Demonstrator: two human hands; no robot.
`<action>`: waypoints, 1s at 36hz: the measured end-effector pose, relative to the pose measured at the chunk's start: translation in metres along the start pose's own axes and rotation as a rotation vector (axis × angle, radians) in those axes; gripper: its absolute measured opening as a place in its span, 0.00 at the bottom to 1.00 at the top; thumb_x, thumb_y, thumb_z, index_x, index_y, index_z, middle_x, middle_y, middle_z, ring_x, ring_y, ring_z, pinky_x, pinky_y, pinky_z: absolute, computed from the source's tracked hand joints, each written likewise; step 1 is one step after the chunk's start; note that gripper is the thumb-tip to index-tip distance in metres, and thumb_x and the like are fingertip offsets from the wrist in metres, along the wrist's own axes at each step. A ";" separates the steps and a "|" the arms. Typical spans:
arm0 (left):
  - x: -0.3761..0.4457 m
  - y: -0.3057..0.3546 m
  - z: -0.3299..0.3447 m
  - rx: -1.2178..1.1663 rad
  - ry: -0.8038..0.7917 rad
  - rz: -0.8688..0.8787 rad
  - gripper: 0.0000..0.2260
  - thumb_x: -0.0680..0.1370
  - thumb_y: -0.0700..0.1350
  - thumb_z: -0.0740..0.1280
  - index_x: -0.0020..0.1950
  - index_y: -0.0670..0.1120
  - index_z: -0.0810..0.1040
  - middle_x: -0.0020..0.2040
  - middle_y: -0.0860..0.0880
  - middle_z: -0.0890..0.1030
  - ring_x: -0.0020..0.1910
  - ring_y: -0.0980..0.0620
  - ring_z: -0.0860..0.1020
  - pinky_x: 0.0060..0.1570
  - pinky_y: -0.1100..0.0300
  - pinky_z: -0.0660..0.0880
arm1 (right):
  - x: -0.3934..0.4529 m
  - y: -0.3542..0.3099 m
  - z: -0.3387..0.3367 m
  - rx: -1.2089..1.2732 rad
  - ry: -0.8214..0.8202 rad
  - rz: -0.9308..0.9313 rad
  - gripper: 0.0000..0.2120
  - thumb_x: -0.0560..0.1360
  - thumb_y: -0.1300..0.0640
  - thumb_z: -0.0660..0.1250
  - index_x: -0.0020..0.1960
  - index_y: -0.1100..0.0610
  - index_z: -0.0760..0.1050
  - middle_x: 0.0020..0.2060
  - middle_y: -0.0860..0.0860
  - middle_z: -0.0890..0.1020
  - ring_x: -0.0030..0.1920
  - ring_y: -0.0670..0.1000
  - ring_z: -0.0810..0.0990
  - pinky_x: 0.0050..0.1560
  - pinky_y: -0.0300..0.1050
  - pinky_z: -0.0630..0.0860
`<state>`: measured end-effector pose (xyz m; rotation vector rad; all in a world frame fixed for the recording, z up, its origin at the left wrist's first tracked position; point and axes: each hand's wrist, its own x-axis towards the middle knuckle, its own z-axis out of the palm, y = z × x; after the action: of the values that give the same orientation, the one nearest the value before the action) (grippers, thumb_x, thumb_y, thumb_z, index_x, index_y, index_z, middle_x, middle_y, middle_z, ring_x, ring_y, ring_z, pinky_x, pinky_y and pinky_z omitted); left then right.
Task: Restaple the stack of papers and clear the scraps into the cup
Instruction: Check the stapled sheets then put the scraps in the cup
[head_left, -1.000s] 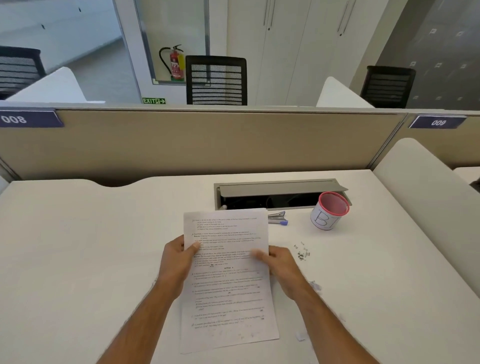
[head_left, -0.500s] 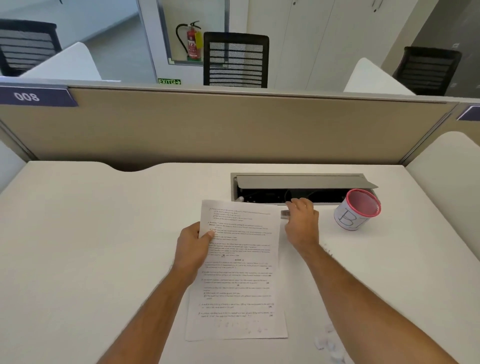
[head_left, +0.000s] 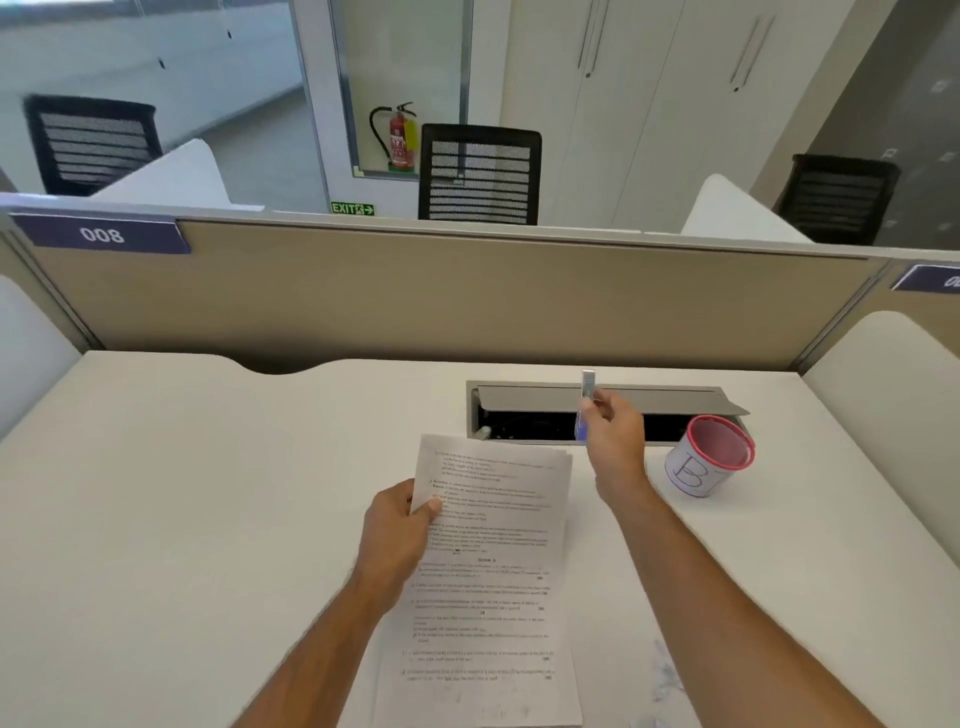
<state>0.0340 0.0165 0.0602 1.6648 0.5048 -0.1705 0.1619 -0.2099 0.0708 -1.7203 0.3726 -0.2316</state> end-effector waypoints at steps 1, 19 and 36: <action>-0.004 0.002 0.001 0.008 -0.004 0.010 0.07 0.83 0.42 0.65 0.56 0.50 0.82 0.46 0.52 0.88 0.41 0.49 0.88 0.43 0.49 0.86 | -0.003 -0.011 0.002 0.132 0.005 0.060 0.08 0.82 0.60 0.65 0.59 0.57 0.78 0.43 0.48 0.80 0.45 0.50 0.79 0.51 0.43 0.78; -0.096 0.020 0.004 0.057 -0.066 0.164 0.10 0.82 0.41 0.63 0.53 0.49 0.83 0.45 0.53 0.88 0.42 0.51 0.87 0.46 0.47 0.85 | -0.138 -0.106 0.030 -0.065 -0.172 -0.069 0.08 0.81 0.56 0.62 0.57 0.56 0.65 0.41 0.52 0.81 0.36 0.48 0.82 0.32 0.43 0.76; -0.138 0.034 0.005 0.134 -0.056 0.282 0.09 0.83 0.42 0.63 0.49 0.50 0.82 0.43 0.54 0.87 0.41 0.53 0.86 0.37 0.64 0.80 | -0.183 -0.121 0.016 -0.390 -0.205 -0.307 0.10 0.83 0.49 0.57 0.51 0.55 0.69 0.39 0.50 0.77 0.39 0.50 0.78 0.35 0.46 0.76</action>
<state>-0.0738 -0.0223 0.1440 1.8373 0.2162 -0.0437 0.0118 -0.1088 0.1964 -2.1639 -0.0041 -0.2111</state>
